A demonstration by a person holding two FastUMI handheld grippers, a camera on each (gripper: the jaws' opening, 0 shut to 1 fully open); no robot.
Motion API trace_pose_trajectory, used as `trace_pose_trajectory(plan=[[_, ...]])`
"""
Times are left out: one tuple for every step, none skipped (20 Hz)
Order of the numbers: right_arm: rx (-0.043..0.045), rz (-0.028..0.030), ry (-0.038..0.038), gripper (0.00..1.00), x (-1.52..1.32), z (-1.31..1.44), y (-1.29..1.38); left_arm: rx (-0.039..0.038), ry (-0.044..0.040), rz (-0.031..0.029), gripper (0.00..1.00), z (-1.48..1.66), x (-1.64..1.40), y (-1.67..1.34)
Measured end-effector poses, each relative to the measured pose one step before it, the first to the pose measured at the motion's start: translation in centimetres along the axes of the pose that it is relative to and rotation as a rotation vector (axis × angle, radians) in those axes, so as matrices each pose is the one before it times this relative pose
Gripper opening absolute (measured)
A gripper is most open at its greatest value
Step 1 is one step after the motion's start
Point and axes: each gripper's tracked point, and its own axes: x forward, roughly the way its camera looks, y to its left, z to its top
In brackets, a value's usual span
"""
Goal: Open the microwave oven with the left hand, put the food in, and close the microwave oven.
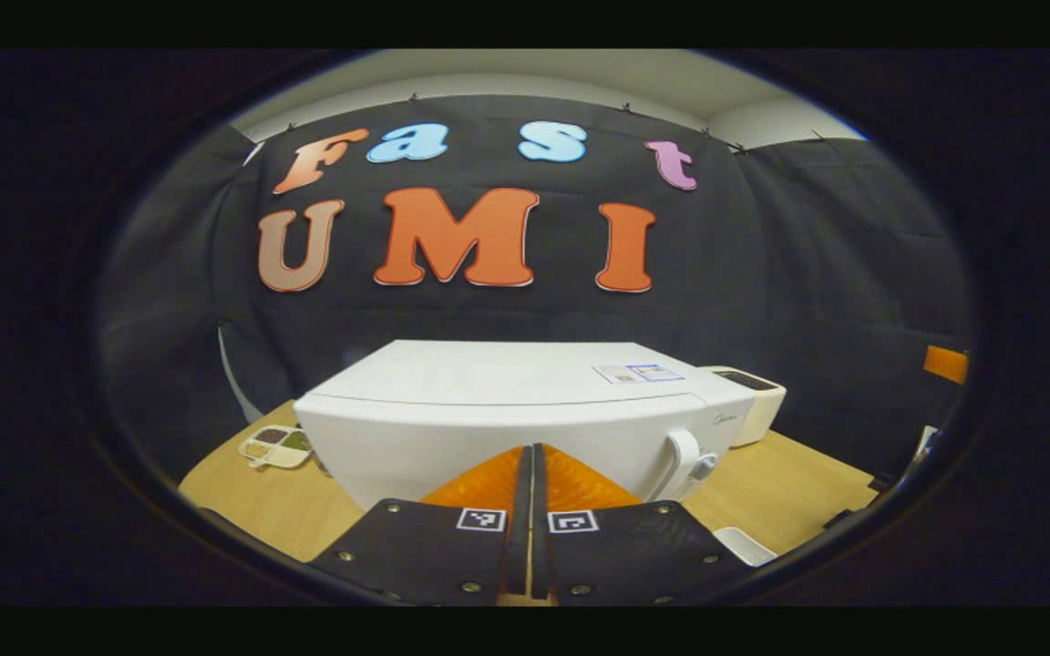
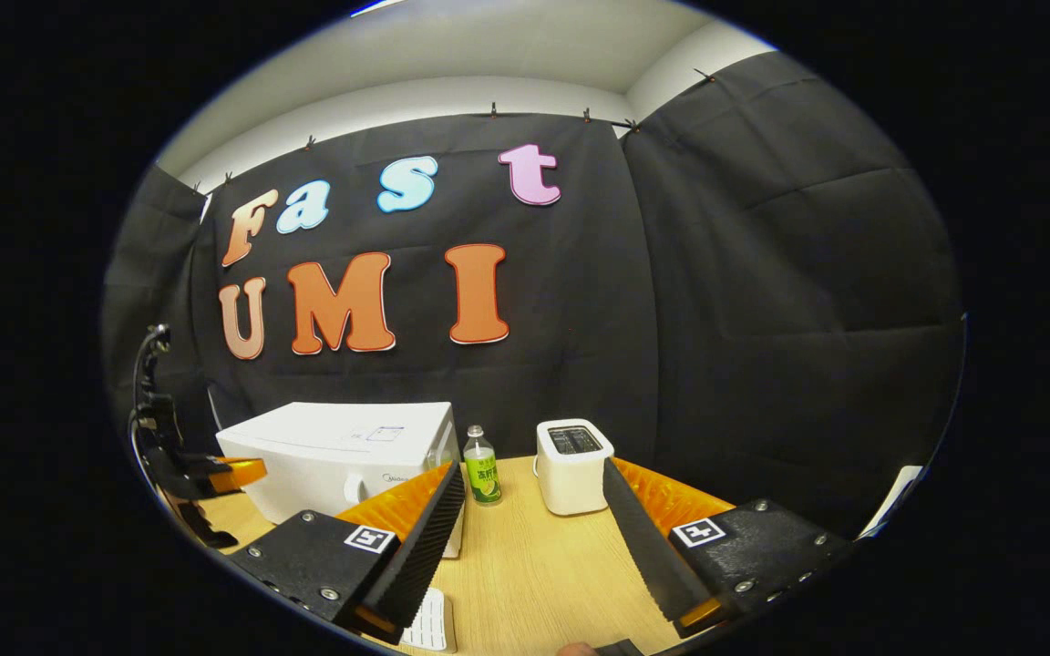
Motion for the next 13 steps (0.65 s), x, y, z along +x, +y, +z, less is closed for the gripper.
trace_pose_trajectory(plan=[[0.00320, 0.00922, 0.00005, 0.95, -0.012, 0.150, 0.425, -0.00114, -0.01609, 0.01147, 0.02, 1.460, -0.956, 0.737], [0.00281, 0.01018, 0.00037, 0.95, 0.044, 0.005, 0.454, -0.00261, -0.01557, 0.00465, 0.02, 1.311, -0.803, 0.727], [0.00056, 0.00675, -0.00031, 0.95, 0.050, 0.044, 0.406, -0.00536, -0.01178, 0.00275, 0.02, 1.105, -0.876, 0.705], [-0.00220, 0.00683, -0.00181, 0.95, 0.030, 0.054, 0.396, -0.00761, -0.01066, 0.00609, 0.02, 1.103, -0.867, 0.746], [-0.00264, 0.00809, -0.00088, 0.95, 0.017, 0.074, 0.480, -0.00654, -0.00657, 0.01955, 0.02, 0.711, -0.933, 1.057], [-0.00109, 0.01069, -0.00070, 0.95, 0.084, -0.028, 0.481, -0.00096, -0.00578, 0.02520, 0.02, 0.791, -0.812, 1.261], [0.00018, 0.01148, -0.00005, 0.95, -0.027, 0.070, 0.548, 0.00284, -0.01050, 0.02789, 0.02, 0.824, -0.713, 1.144], [-0.00026, 0.01047, 0.00076, 0.95, 0.089, 0.034, 0.598, 0.00441, -0.01092, 0.02493, 0.02, 0.588, -0.723, 1.048], [-0.00271, 0.00818, -0.00118, 0.95, 0.012, 0.081, 0.518, 0.00329, -0.01513, 0.02045, 0.02, 0.561, -0.697, 0.855], [-0.00469, 0.00644, -0.00258, 0.95, -0.009, 0.153, 0.282, 0.00009, -0.01294, 0.00739, 0.25, 0.563, -0.711, 0.505], [-0.00462, 0.00608, -0.00297, 0.95, 0.005, 0.034, 0.399, 0.00358, -0.01112, 0.00764, 0.37, 0.584, -0.784, 0.540], [-0.00264, 0.00593, -0.00111, 0.95, 0.057, 0.050, 0.378, -0.00254, -0.00685, -0.01115, 0.43, 0.437, -0.284, 0.052], [-0.00021, 0.00747, -0.00048, 0.95, 0.065, 0.080, 0.493, -0.00520, -0.00499, -0.00902, 0.46, 0.271, -0.517, 0.096]])
